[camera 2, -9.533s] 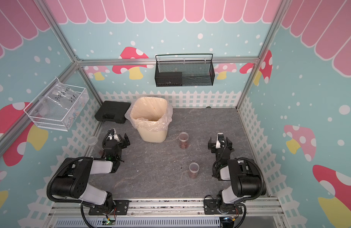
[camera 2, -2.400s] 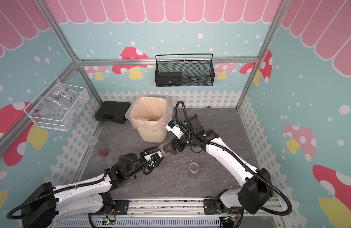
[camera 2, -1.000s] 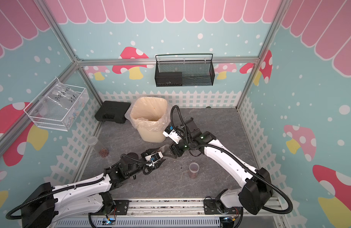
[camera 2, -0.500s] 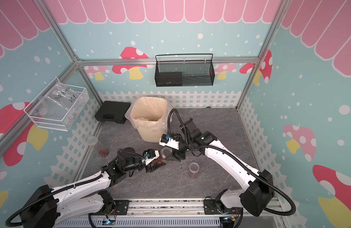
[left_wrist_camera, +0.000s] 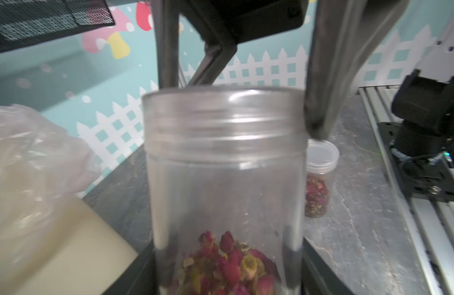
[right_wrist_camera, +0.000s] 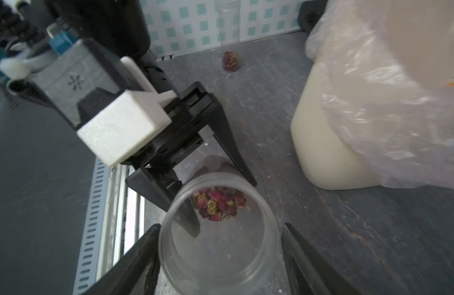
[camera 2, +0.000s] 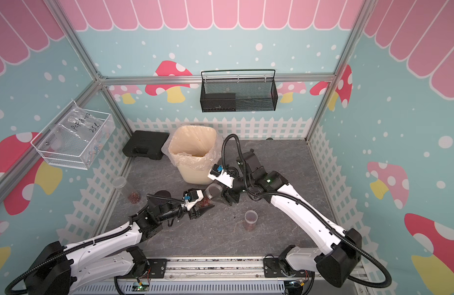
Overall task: Empty the moldy dried flower tea in the jars
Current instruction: Unscrew the lid from the jar.
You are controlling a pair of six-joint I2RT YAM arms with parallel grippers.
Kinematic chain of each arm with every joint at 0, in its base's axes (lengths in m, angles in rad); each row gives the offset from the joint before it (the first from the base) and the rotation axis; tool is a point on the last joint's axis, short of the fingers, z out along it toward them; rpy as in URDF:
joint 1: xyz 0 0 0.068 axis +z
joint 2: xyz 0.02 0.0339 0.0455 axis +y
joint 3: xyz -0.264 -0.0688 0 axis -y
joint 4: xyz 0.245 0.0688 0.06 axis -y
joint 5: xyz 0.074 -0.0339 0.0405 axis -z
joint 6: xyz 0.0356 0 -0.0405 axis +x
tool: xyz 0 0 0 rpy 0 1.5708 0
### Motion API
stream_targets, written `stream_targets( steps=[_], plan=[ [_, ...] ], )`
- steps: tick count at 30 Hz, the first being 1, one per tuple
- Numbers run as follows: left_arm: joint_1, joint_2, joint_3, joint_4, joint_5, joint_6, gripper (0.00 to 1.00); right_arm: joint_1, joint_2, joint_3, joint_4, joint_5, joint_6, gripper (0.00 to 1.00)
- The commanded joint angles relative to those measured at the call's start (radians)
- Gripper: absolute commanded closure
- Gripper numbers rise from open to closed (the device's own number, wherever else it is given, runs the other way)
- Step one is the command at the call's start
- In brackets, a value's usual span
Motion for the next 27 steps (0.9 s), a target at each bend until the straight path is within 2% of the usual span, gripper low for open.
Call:
stream_targets(
  steps=[1,4,8,17,23,27],
  plan=[
    [-0.014,-0.015,-0.007,-0.020,-0.121,0.111,0.72,-0.018,-0.048,0.008,0.083,0.156,0.282,0.20],
    [-0.026,-0.012,0.007,-0.046,-0.164,0.148,0.72,-0.018,-0.043,-0.006,0.087,0.118,0.356,0.13],
    [-0.054,-0.012,0.009,-0.056,-0.220,0.178,0.72,-0.018,-0.009,-0.004,0.090,0.078,0.421,0.10],
    [-0.081,-0.027,0.011,-0.071,-0.256,0.192,0.73,-0.005,0.066,-0.030,0.082,0.013,0.438,0.07],
    [-0.082,-0.037,0.012,-0.080,-0.263,0.192,0.73,0.022,0.089,-0.052,0.054,-0.013,0.406,0.11],
    [-0.082,-0.032,0.016,-0.089,-0.258,0.190,0.73,0.033,0.103,-0.057,0.043,-0.016,0.385,0.25]
  ],
)
